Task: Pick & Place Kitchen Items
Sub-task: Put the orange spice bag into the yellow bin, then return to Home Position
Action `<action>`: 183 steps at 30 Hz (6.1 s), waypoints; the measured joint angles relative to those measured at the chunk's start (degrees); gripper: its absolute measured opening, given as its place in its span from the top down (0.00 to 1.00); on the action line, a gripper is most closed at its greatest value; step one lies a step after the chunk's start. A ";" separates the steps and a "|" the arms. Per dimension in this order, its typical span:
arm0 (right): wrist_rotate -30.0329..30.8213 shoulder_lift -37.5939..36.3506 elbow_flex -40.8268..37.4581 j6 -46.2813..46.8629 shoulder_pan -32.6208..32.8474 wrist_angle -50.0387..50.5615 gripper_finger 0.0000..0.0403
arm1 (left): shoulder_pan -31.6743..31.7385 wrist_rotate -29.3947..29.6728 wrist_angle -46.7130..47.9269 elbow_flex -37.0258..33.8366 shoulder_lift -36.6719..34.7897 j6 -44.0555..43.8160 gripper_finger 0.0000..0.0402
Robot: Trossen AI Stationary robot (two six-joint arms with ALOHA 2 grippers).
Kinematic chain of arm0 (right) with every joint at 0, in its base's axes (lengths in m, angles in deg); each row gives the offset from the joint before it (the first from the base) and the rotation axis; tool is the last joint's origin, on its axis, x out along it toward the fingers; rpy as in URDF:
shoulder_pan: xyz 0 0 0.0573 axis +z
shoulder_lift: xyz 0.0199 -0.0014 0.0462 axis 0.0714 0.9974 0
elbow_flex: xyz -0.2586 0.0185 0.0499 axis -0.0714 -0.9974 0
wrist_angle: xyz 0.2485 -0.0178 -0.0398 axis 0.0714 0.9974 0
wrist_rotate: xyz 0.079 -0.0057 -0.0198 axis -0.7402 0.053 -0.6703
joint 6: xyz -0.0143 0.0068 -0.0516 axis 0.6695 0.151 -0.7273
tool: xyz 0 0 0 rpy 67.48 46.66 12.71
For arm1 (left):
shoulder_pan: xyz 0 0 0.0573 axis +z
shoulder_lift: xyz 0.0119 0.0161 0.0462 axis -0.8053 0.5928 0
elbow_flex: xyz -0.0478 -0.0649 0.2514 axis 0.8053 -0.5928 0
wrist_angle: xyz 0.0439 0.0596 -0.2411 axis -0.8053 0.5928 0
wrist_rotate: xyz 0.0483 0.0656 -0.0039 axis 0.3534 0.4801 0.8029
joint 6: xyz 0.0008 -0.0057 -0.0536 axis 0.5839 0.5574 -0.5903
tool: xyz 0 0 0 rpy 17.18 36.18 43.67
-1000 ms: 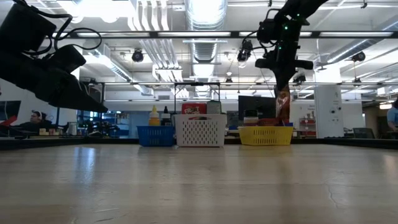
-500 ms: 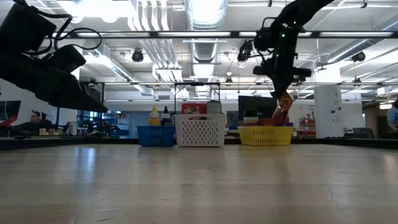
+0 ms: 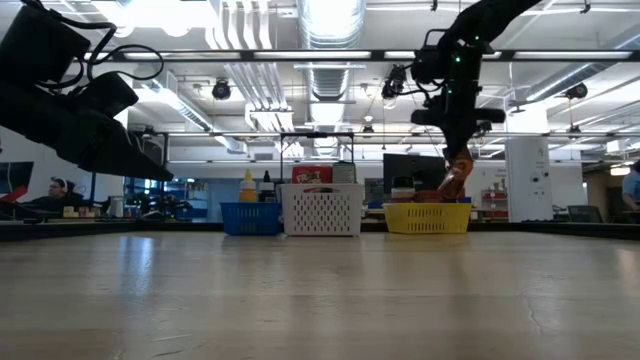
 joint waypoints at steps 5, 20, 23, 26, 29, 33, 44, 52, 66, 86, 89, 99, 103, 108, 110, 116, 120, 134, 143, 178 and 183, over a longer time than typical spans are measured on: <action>1.12 -0.20 -0.03 0.02 0.04 0.67 0.98 | 0.02 -0.01 0.00 0.00 0.00 0.00 0.38; 1.90 -0.41 -0.05 1.01 0.07 0.75 0.98 | 0.01 -0.01 0.00 0.00 -0.01 0.00 0.38; 1.11 -0.61 -0.05 1.43 -0.20 0.26 0.98 | 0.00 0.00 0.00 0.00 -0.02 0.00 0.38; -0.71 -0.61 -0.06 0.55 -0.13 0.68 0.98 | 0.02 0.00 0.00 0.00 0.00 0.02 0.38; 0.60 -0.82 -0.05 2.02 0.11 0.84 0.98 | 0.02 -0.01 0.00 0.00 -0.01 0.01 0.38; 1.38 -2.15 0.06 2.20 -0.12 0.87 0.98 | 0.00 0.00 0.00 0.00 0.00 0.00 0.38; -0.43 -5.85 0.10 2.68 -0.80 0.62 0.98 | 0.00 0.00 0.02 0.00 -0.02 0.00 0.38; -0.74 -3.76 -0.70 3.08 0.23 -0.78 0.98 | 0.00 -0.01 0.02 0.00 0.00 0.00 0.38; -3.79 -2.10 -5.27 4.32 1.53 -5.66 0.98 | 0.02 0.00 0.02 0.00 -0.02 0.00 0.38; -8.33 -2.10 -15.19 4.66 0.36 -16.69 0.98 | 0.00 -0.02 0.04 0.00 0.00 0.00 0.38; -8.94 -2.10 -16.69 4.43 -0.42 -18.97 0.98 | 0.01 -0.01 0.05 0.00 -0.02 0.01 0.38; -9.25 -2.10 -15.50 2.34 -0.55 -20.18 0.98 | 0.00 -0.02 0.04 0.00 0.00 0.00 0.38; -9.32 -2.10 -14.07 2.36 -0.55 -19.42 0.96 | 0.01 -0.01 0.06 0.00 -0.01 0.00 0.38; -9.41 -2.10 -12.47 2.34 -0.52 -17.02 0.86 | 0.00 -0.01 0.04 0.00 -0.02 0.01 0.38; -9.41 -2.14 -12.04 2.09 -0.52 -16.67 0.82 | 0.00 0.00 0.05 0.00 -0.02 0.00 0.38; -9.43 -2.36 -8.01 -1.24 -0.33 -12.87 0.70 | 0.00 0.00 0.07 0.00 0.00 0.00 0.38; -9.30 -2.46 -2.73 -3.47 0.64 -7.85 0.65 | 0.00 -0.01 0.04 0.00 -0.02 0.00 0.38; -5.94 -15.02 5.36 -5.47 15.57 0.70 0.65 | 0.00 0.00 0.04 0.00 -0.02 0.00 0.38; -3.64 -31.89 -5.46 -0.98 33.33 -1.71 0.89 | 0.00 0.00 0.06 0.00 0.00 0.00 0.38; 0.39 -65.37 -43.39 -14.16 44.61 -22.11 0.98 | 0.02 0.00 0.13 0.00 0.00 0.00 0.38; 0.39 -64.14 -43.46 -14.16 44.61 -22.14 0.98 | 0.00 -0.02 0.13 0.00 -0.01 0.00 0.38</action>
